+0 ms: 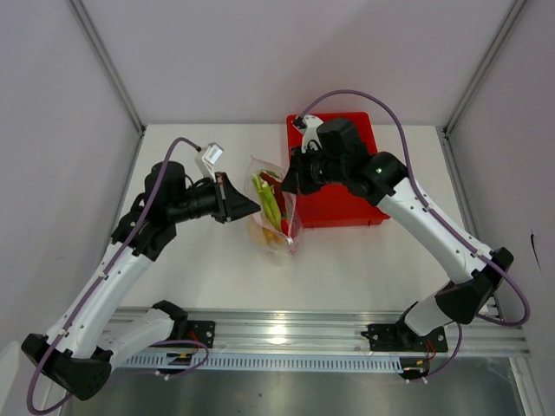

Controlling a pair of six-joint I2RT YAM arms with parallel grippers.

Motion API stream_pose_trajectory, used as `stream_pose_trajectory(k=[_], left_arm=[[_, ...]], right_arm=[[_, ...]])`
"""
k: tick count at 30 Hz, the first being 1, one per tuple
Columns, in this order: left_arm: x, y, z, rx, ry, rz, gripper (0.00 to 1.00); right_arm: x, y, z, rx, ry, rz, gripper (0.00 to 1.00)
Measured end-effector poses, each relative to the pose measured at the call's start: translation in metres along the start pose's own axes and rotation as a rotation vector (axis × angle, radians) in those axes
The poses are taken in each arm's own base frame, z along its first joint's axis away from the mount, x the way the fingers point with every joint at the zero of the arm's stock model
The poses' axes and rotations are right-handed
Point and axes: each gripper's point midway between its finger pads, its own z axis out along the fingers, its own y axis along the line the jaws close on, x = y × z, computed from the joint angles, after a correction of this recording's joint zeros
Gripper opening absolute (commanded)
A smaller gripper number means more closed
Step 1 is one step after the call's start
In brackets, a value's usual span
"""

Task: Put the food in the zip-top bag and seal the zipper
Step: Adjust the zipper food storage bag at the center of the board.

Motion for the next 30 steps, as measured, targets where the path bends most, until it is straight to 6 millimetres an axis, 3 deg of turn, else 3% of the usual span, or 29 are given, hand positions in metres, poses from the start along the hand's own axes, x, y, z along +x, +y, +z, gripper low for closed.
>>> stream_pose_trajectory(k=[2,8,11,16,25,30], left_arm=[[0.009,0.007,0.0,-0.012,0.004,-0.009,0.01],[0.041,0.033,0.005,-0.054,0.048,-0.076,0.01],[0.039,0.03,0.001,-0.052,0.034,-0.067,0.01],[0.031,0.018,-0.01,-0.034,-0.009,-0.035,0.01],[0.044,0.033,-0.001,-0.059,0.024,-0.071,0.01],[0.031,0.019,-0.007,-0.033,-0.011,-0.044,0.0]], right_arm=[[-0.001,0.001,-0.002,-0.007,-0.015,-0.003,0.0],[0.023,-0.004,0.015,0.004,0.037,0.02,0.0],[0.026,0.009,0.017,-0.009,0.044,0.0,0.0],[0.014,0.027,0.01,-0.027,0.004,-0.029,0.0],[0.019,0.018,0.012,0.021,0.009,-0.026,0.0],[0.019,0.026,0.004,0.006,-0.002,-0.035,0.0]])
